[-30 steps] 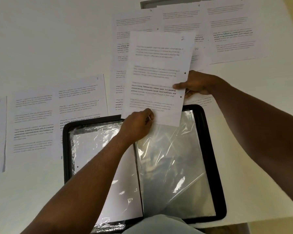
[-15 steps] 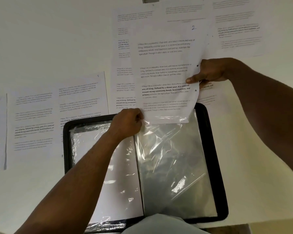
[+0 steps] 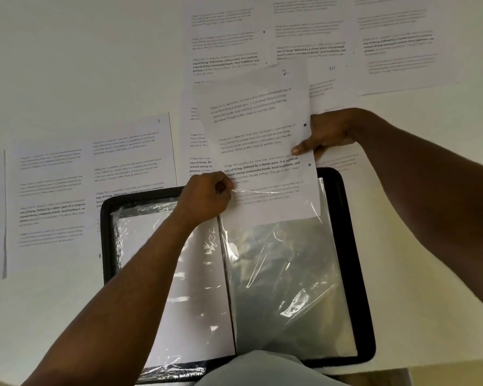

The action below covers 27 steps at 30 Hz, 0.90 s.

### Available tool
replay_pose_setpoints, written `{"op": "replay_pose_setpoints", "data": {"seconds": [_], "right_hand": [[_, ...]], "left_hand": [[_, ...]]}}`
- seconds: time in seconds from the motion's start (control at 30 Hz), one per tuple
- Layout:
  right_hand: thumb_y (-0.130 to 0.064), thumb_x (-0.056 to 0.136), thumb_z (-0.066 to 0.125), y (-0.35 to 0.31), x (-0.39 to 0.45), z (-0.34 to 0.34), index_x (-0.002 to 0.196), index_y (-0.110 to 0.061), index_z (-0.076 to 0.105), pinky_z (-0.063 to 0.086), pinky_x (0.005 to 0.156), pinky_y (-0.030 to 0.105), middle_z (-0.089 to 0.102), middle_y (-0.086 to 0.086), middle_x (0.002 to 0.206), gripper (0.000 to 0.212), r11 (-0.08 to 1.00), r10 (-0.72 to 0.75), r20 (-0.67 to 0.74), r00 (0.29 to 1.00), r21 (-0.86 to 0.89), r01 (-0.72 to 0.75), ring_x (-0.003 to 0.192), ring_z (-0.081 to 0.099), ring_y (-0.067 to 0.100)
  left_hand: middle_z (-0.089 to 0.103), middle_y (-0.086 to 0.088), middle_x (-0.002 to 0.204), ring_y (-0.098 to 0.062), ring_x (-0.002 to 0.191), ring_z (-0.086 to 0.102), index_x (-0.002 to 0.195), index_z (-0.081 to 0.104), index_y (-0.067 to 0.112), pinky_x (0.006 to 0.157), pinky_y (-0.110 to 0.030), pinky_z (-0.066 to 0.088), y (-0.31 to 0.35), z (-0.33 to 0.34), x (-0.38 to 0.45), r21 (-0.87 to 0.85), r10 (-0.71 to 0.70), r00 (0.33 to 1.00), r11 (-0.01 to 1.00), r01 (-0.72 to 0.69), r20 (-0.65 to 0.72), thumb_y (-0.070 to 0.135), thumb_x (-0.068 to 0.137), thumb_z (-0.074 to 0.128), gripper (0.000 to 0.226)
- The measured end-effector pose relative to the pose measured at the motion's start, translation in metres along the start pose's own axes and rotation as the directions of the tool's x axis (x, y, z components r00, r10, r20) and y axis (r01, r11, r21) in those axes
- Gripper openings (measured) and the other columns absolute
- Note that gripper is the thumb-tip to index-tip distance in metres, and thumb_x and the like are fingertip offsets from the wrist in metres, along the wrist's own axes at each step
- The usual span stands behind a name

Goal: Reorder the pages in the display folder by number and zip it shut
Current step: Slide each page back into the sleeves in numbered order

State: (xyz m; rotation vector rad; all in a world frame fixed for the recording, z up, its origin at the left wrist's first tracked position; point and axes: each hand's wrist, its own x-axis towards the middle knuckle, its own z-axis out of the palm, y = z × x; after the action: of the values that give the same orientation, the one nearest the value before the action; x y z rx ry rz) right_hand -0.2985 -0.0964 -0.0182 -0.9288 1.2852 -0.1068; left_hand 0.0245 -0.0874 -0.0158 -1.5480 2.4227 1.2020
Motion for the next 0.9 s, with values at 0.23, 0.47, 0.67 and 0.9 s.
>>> {"op": "replay_pose_setpoints", "data": {"seconds": [0.23, 0.47, 0.67, 0.9], "right_hand": [[-0.041, 0.072, 0.074, 0.014, -0.001, 0.009, 0.122, -0.017, 0.061, 0.059, 0.081, 0.032, 0.069, 0.007, 0.119, 0.057, 0.977, -0.037, -0.186, 0.982, 0.199, 0.074, 0.103, 0.069, 0.019], [-0.034, 0.071, 0.074, 0.014, -0.006, 0.016, 0.119, -0.020, 0.062, 0.058, 0.082, 0.027, 0.072, -0.002, 0.109, 0.051, 0.997, 0.055, -0.127, 0.990, 0.057, -0.048, 0.096, 0.070, 0.012], [-0.025, 0.091, 0.065, 0.016, 0.003, 0.021, 0.126, -0.008, 0.060, 0.054, 0.094, 0.042, 0.068, 0.008, 0.118, 0.040, 0.937, -0.024, -0.441, 0.897, 0.303, 0.175, 0.103, 0.068, 0.020], [-0.033, 0.075, 0.068, 0.009, -0.003, 0.017, 0.119, -0.017, 0.063, 0.058, 0.086, 0.034, 0.072, 0.000, 0.110, 0.048, 0.869, -0.079, -0.423, 0.903, 0.414, 0.270, 0.101, 0.069, 0.015]], "left_hand": [[0.069, 0.002, 0.082, -0.013, 0.074, 0.062, 0.091, 0.071, 0.016, 0.061, 0.004, 0.035, 0.001, 0.001, 0.000, -0.036, -0.006, 1.000, 0.999, 0.006, -0.012, 0.006, 0.083, 0.063, 0.015], [0.064, 0.010, 0.084, -0.005, 0.076, 0.058, 0.094, 0.071, 0.017, 0.066, 0.001, 0.033, 0.005, 0.002, 0.002, -0.027, -0.036, 0.999, 0.999, 0.036, 0.016, 0.008, 0.084, 0.064, 0.015], [0.074, 0.005, 0.094, -0.016, 0.091, 0.067, 0.093, 0.077, 0.019, 0.096, -0.034, 0.050, 0.010, 0.004, -0.002, 0.008, -0.015, 1.000, 1.000, 0.014, 0.018, 0.027, 0.072, 0.055, 0.032], [0.071, 0.007, 0.081, -0.020, 0.089, 0.064, 0.076, 0.073, 0.021, 0.103, -0.045, 0.034, 0.007, 0.011, 0.005, 0.158, 0.001, 0.994, 0.987, 0.017, -0.113, 0.031, 0.071, 0.045, 0.031]]}}
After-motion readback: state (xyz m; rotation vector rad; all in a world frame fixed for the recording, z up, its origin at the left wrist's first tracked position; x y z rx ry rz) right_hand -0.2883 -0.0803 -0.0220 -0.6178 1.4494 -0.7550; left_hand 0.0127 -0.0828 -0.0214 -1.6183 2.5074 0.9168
